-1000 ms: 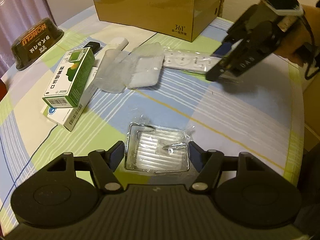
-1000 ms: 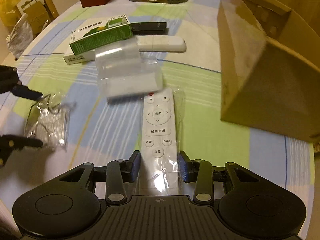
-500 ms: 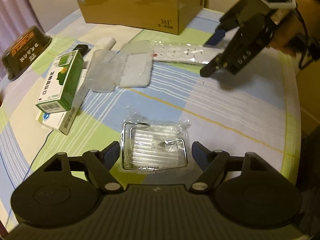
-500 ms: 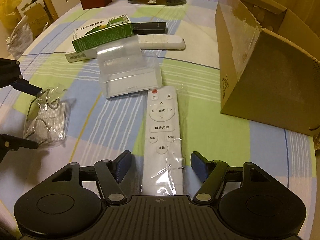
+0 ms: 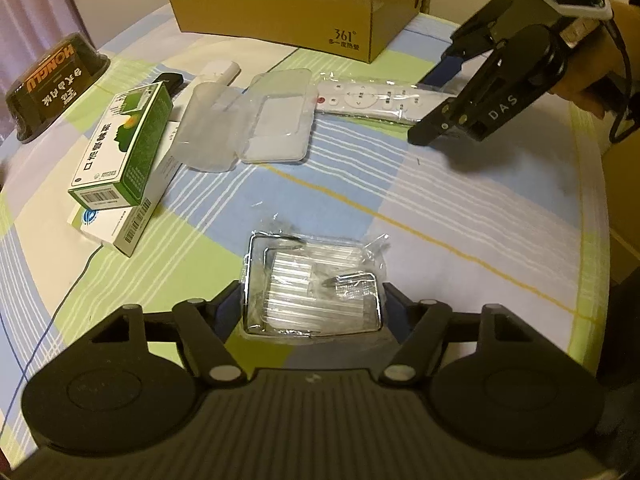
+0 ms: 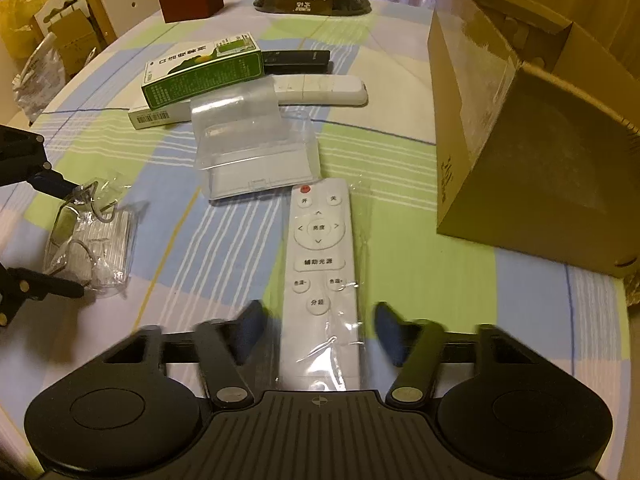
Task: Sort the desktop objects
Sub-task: 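Lift the white remote with the right gripper while the left gripper holds the packaging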
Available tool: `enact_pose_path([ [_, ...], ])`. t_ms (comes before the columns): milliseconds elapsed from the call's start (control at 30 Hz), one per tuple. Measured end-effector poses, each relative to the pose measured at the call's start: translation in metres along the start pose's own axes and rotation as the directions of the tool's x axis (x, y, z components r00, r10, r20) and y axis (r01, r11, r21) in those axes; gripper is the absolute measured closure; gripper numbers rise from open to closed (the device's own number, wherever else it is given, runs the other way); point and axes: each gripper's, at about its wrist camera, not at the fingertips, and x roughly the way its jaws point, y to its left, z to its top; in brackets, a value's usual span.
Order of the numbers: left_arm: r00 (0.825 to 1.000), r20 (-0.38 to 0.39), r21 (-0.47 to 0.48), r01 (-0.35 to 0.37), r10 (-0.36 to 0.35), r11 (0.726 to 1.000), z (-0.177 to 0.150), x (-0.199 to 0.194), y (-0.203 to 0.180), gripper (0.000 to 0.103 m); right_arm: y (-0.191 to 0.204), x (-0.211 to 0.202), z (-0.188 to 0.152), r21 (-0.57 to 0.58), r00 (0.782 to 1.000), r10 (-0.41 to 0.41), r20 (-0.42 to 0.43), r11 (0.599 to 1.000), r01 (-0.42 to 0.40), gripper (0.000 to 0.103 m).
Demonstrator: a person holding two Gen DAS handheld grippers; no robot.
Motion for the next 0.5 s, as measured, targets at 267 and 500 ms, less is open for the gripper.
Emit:
enact_pose_path([
  [267, 1.0, 0.022, -0.041, 0.011, -0.01, 0.999, 0.005, -0.01, 0.002, 0.039, -0.008, -0.015, -0.004, 0.019, 1.0, -0.007, -0.008, 1.0, 0.007, 0.066],
  [500, 0.999, 0.053, -0.041, 0.015, -0.013, 0.999, 0.014, -0.017, 0.001, 0.039, -0.019, -0.041, -0.012, 0.077, 1.0, -0.015, 0.007, 0.997, 0.014, 0.066],
])
